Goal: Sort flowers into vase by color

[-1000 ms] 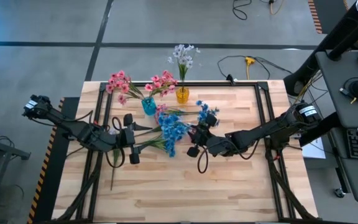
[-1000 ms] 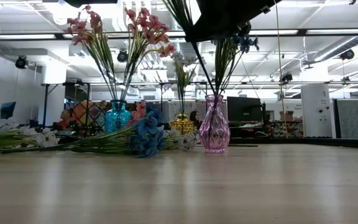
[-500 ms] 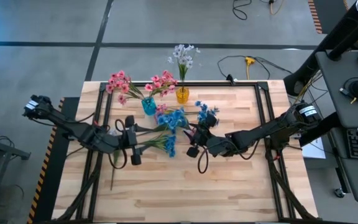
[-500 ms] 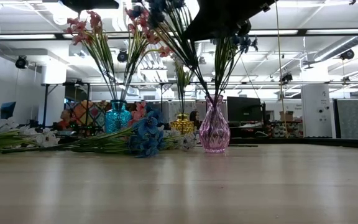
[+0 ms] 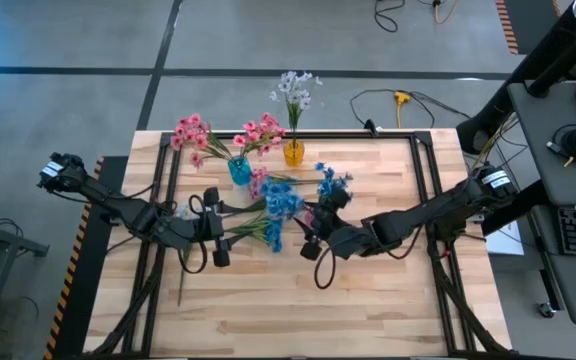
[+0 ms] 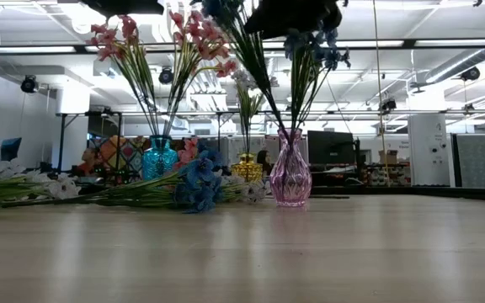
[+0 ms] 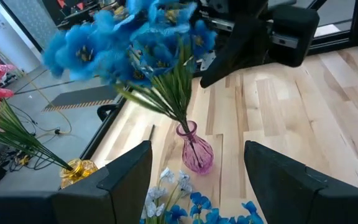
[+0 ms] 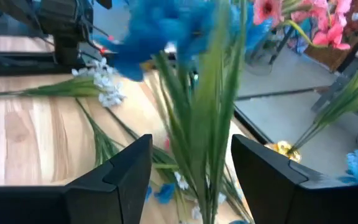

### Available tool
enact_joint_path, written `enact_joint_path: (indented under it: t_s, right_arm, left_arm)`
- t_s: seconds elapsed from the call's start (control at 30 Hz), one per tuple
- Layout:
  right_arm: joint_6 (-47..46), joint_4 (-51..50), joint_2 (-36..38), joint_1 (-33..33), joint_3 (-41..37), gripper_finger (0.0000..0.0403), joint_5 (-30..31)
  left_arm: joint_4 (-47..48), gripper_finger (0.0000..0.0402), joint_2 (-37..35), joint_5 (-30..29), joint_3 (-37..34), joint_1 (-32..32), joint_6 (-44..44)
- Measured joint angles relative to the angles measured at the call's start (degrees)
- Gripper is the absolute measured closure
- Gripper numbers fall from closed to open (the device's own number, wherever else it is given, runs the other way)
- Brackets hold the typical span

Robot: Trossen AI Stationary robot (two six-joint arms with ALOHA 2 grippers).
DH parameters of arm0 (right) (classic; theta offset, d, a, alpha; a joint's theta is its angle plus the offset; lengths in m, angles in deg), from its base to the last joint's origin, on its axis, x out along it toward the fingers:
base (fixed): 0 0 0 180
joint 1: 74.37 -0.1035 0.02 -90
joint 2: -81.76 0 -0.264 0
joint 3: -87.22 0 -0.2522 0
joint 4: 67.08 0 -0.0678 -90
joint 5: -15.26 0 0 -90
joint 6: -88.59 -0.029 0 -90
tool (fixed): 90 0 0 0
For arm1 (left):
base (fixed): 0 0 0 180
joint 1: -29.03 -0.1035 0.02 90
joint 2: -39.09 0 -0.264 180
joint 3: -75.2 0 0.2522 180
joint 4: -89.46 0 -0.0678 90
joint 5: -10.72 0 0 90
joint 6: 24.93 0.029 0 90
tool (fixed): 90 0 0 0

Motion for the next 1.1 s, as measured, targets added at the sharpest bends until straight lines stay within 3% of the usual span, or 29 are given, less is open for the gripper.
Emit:
enact_joint_path:
  t_s: [0.23, 0.57, 0.87, 1.1]
  right_arm:
    - [-5.84, -10.48, 0.0, -1.6, 4.59, 0.019, 0.07]
    - [-6.39, -12.72, 0.0, -4.36, 7.2, 0.019, 1.8]
    - [-9.45, -21.4, 0.02, -7.83, 12.04, 0.0191, 2.4]
    - [-11.11, -25.36, 0.02, -11.27, 15.01, 0.0193, 2.48]
  left_arm:
    - [0.02, 0.0164, 0.0, 0.02, -0.04, -0.02, -0.09]
    - [-0.77, 0.0164, 2.37, 0.04, -0.07, -0.02, -1.37]
    - [-2.12, 0.0164, 4.4, 0.09, 0.49, 0.07, -1.37]
    - [1.7, 0.0164, 3.14, 0.49, 0.57, 0.24, -5.15]
